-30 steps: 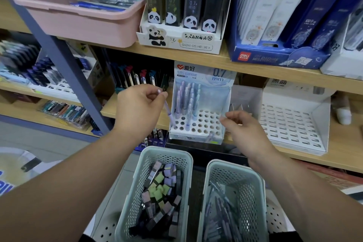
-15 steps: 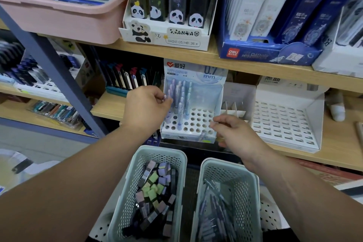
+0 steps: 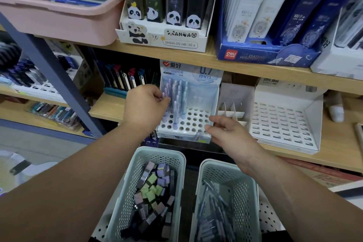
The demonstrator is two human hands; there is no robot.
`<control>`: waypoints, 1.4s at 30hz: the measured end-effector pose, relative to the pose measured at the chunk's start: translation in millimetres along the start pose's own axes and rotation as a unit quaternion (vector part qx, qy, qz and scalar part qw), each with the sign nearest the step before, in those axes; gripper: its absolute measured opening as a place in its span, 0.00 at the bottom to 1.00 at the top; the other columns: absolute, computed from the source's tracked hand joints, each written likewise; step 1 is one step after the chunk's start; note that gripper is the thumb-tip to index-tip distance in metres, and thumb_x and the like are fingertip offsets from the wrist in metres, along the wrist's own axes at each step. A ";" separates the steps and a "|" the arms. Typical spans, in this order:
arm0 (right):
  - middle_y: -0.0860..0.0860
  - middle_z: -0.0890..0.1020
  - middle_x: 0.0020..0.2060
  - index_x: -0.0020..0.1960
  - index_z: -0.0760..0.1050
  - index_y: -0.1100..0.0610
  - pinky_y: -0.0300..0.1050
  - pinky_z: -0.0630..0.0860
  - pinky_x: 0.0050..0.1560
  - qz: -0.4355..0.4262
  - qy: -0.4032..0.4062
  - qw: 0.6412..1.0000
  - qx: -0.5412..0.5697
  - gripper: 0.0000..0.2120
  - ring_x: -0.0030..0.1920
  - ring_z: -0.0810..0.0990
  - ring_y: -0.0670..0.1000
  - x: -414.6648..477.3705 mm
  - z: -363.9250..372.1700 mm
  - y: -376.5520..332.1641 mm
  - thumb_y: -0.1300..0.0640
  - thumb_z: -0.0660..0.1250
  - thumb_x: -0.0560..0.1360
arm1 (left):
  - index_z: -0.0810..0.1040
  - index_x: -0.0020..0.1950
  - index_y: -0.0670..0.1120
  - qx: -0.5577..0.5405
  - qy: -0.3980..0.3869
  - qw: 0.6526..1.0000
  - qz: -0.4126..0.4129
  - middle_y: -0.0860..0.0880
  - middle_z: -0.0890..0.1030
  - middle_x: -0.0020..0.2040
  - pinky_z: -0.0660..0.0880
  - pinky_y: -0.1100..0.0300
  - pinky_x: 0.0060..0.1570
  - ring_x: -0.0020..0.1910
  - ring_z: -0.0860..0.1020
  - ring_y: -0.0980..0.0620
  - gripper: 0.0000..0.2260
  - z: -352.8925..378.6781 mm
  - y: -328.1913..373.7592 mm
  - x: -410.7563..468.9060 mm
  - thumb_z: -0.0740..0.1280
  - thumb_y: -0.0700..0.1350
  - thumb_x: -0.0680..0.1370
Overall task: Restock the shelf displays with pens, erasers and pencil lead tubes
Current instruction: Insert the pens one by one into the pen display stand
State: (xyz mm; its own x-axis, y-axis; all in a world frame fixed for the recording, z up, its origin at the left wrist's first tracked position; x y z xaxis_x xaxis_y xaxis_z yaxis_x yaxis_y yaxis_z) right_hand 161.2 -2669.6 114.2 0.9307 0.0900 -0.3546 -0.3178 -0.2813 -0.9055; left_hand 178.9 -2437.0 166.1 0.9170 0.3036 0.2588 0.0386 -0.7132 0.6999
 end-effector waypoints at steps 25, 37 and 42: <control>0.56 0.82 0.53 0.59 0.81 0.60 0.56 0.78 0.56 0.154 -0.030 0.967 -0.202 0.16 0.52 0.80 0.55 -89.5 -48.5 140.0 0.48 0.68 0.80 | 0.78 0.40 0.50 0.101 -0.338 0.934 -0.061 0.51 0.81 0.37 0.71 0.58 0.37 0.38 0.79 0.51 0.13 31.7 -40.6 -148.3 0.74 0.59 0.73; 0.59 0.79 0.61 0.72 0.68 0.63 0.50 0.77 0.55 0.322 -0.010 0.934 -0.154 0.27 0.55 0.81 0.59 -60.1 11.7 286.2 0.47 0.66 0.80 | 0.72 0.65 0.47 0.100 -0.364 0.922 -0.091 0.46 0.78 0.54 0.74 0.57 0.47 0.52 0.78 0.48 0.27 148.3 -105.0 -229.3 0.71 0.63 0.74; 0.60 0.76 0.66 0.71 0.68 0.62 0.52 0.74 0.65 0.357 0.045 0.920 -0.155 0.27 0.64 0.76 0.61 -53.5 31.8 324.1 0.50 0.68 0.78 | 0.71 0.63 0.52 0.102 -0.318 0.940 -0.066 0.47 0.74 0.58 0.77 0.54 0.49 0.52 0.77 0.46 0.31 154.3 -114.6 -239.7 0.76 0.64 0.67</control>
State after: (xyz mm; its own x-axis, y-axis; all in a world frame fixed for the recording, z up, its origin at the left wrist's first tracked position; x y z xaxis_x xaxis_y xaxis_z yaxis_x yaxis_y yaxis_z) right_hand 2.7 -2735.2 -167.7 0.5206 -0.2980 -0.8001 -0.7998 -0.4982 -0.3348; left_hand 15.9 -2525.6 -78.9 0.9480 0.0047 -0.3182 0.1849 -0.8220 0.5387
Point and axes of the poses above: each hand's wrist, its own x-axis towards the middle knuckle, its own z-axis out of the palm, y = z × x, the point moved 3 cm from there along x, towards the middle knuckle
